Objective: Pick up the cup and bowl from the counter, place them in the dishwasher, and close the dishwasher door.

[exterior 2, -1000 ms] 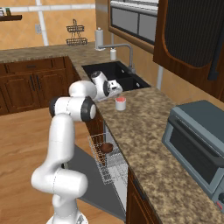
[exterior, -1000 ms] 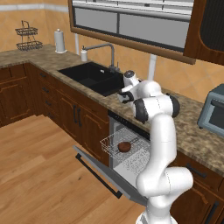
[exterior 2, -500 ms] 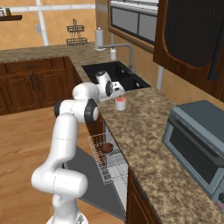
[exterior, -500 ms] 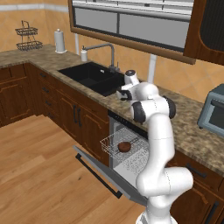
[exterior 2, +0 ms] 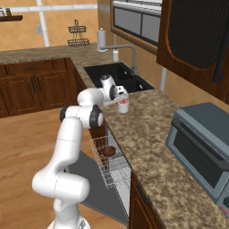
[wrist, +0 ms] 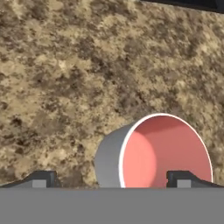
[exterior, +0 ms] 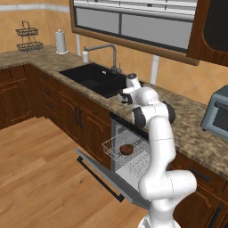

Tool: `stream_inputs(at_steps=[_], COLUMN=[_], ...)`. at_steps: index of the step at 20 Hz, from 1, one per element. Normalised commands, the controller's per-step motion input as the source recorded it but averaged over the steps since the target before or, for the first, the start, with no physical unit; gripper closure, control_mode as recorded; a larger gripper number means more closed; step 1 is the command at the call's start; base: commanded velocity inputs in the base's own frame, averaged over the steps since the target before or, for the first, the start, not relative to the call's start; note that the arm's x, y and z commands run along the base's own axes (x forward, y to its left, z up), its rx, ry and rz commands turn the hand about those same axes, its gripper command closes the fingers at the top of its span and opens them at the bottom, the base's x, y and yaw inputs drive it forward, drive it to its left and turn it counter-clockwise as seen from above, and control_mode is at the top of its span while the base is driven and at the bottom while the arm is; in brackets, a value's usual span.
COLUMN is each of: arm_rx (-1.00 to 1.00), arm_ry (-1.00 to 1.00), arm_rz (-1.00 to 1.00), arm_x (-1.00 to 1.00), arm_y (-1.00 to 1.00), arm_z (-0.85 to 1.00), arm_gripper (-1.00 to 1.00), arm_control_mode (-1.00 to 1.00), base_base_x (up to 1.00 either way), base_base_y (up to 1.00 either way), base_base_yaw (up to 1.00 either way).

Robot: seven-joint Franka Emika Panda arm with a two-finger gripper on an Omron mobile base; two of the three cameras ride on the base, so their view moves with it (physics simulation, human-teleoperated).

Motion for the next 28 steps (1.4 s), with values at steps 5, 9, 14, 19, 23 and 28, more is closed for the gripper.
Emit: stream_inputs(at_steps=[5,9,14,19,23,28], arm_rx=[0.00,0.01,0.00,0.00,0.00,0.00], arm_ry=[0.07,0.10,0.06,0.01,0.00,-0.01], arm_rz=[0.00,0.00,0.00,0.00,0.00,0.00], arm_x=[0.32,0.04,-0.04,-0.40,-0.86,-1.00], arm_y=[-0.07,0.00,0.01,0.02,0.13,0.16], arm_z=[-0.18,-0.12,0.00,0.00,0.00,0.00], arm_gripper=[-1.00,1.00,1.00,1.00,1.00,1.00], arm_control_mode=[-1.00,-1.00,-1.00,-1.00,-1.00,-1.00], base_base_x=[0.00,0.00,0.00,0.00,0.00,0.00], base_base_y=[0.00,0.00,0.00,0.00,0.00,0.00], base_base_yaw=[0.00,0.00,0.00,0.00,0.00,0.00])
